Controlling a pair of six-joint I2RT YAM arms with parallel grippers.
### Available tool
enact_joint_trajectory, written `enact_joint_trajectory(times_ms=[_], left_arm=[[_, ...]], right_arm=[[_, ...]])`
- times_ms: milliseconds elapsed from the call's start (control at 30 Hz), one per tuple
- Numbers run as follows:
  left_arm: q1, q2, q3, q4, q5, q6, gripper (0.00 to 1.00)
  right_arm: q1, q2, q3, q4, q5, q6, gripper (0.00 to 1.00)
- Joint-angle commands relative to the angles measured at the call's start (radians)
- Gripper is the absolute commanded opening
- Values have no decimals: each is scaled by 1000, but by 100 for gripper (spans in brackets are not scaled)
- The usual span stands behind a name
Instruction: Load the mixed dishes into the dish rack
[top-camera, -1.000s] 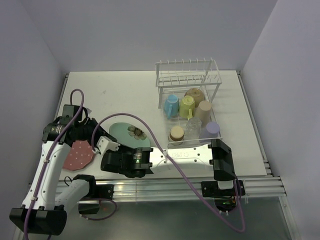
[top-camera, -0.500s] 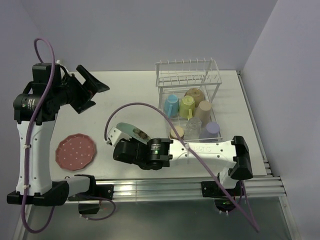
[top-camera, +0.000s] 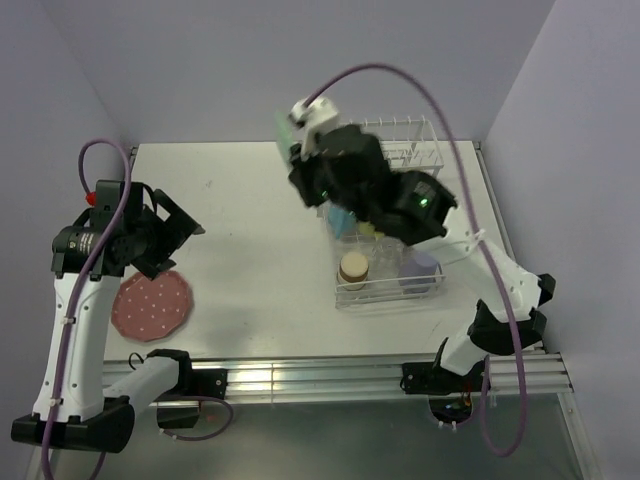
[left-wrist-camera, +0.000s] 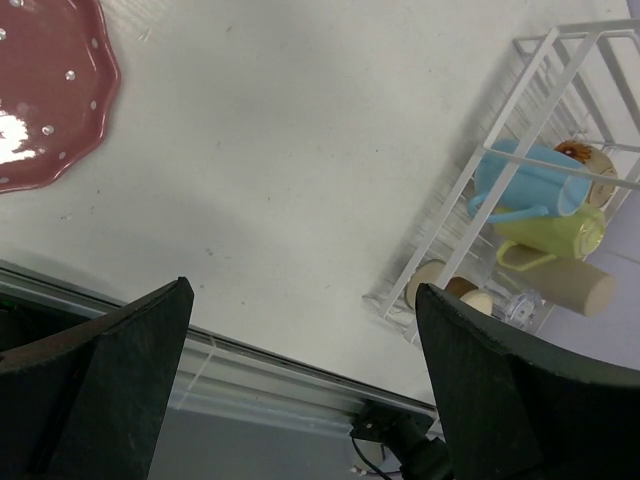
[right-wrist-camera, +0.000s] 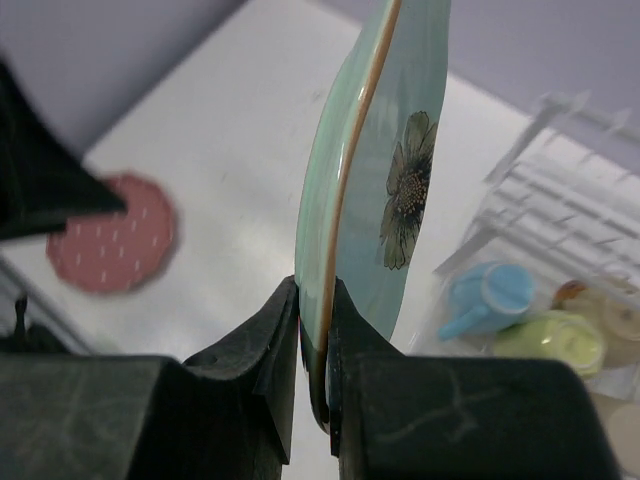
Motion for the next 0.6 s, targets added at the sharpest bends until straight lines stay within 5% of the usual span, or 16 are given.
enact_joint_trajectory(times_ms=[0, 567], left_arm=[[1, -7, -61, 42, -15, -11, 99], [1, -33, -313, 182, 126, -10, 99]], right_arm=[[-115, -85, 148, 122, -28, -16, 0], [-665, -4, 157, 287, -659, 236, 0]])
